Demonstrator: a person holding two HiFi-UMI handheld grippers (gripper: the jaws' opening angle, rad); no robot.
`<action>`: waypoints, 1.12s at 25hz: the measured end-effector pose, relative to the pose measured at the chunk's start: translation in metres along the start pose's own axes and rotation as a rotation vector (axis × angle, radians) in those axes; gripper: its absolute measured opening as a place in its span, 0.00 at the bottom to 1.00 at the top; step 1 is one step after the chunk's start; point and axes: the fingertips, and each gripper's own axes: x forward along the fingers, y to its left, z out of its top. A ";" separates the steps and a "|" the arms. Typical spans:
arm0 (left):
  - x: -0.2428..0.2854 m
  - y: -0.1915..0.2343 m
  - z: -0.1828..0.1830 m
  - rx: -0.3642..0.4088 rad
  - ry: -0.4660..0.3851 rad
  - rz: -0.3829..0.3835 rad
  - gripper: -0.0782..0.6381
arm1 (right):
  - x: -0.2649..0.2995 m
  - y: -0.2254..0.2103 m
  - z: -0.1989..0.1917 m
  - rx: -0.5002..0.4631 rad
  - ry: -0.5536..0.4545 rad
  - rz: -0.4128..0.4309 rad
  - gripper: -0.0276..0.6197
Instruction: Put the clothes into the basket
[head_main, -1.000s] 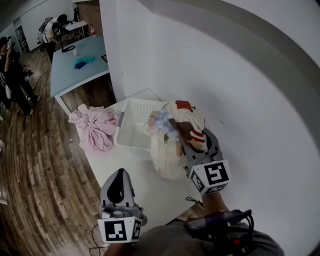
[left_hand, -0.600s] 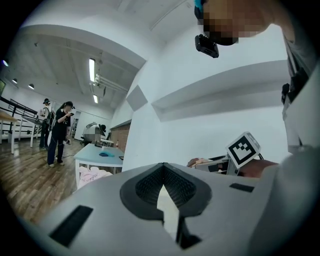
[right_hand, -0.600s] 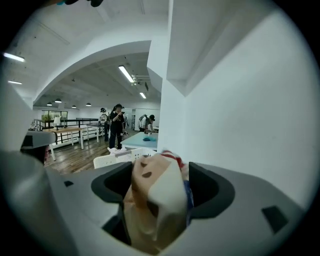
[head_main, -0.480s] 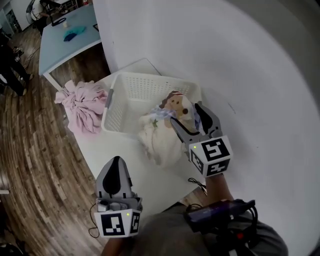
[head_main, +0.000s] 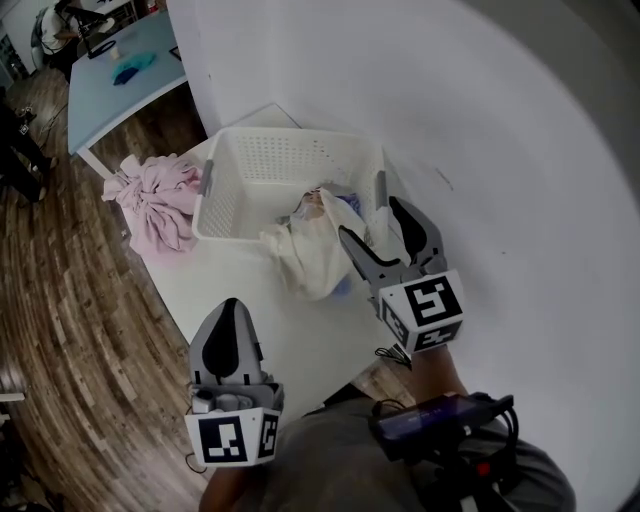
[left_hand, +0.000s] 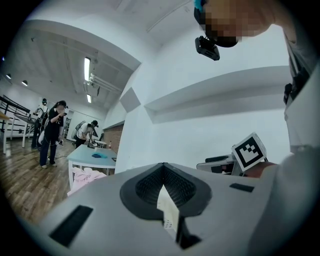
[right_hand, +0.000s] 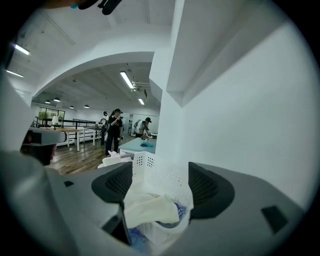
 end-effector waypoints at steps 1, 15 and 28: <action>-0.004 -0.002 0.000 0.002 -0.001 -0.007 0.12 | -0.006 0.003 -0.001 0.003 -0.005 -0.001 0.60; -0.038 -0.036 -0.023 0.015 0.073 -0.085 0.12 | -0.055 0.054 -0.071 0.090 0.064 0.039 0.60; -0.031 -0.014 -0.067 0.026 0.195 0.001 0.12 | -0.011 0.097 -0.136 0.217 0.137 0.186 0.57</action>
